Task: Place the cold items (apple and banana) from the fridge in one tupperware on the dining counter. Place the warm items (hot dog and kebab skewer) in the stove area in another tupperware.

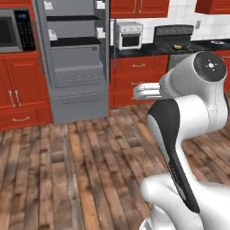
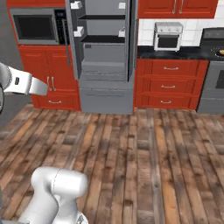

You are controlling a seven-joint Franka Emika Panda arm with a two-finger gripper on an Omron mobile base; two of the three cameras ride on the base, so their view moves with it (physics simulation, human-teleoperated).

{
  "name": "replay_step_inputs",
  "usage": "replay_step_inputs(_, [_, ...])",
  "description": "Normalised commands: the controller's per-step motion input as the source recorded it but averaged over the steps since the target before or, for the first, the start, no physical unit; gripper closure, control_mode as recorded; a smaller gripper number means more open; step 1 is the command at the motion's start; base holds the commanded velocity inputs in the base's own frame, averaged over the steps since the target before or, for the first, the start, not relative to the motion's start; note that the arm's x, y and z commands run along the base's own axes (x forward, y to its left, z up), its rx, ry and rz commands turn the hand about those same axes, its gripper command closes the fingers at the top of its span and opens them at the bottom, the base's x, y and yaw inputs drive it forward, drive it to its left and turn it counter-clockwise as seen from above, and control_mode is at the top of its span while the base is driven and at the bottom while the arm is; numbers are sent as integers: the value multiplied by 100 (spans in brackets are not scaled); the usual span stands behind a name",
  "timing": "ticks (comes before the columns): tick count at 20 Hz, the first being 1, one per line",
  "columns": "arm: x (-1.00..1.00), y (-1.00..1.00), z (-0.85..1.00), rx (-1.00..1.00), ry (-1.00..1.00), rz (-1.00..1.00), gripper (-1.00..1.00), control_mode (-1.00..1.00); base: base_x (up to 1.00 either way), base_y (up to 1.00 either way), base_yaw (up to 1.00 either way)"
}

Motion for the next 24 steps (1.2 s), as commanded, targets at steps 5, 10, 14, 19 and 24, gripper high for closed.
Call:
replay_step_inputs(5, [0,0,0,0,0,0,100,100,-100,-38,-16])
replay_step_inputs(10, [0,0,0,0,0,0,100,100,-100,-74,-15])
replay_step_inputs(14, [0,0,0,0,0,0,100,100,-100,-90,-15])
replay_step_inputs(19, [0,0,0,0,0,0,100,100,-100,-79,-15])
replay_step_inputs(24, [0,0,0,0,0,0,100,100,-100,-73,-15])
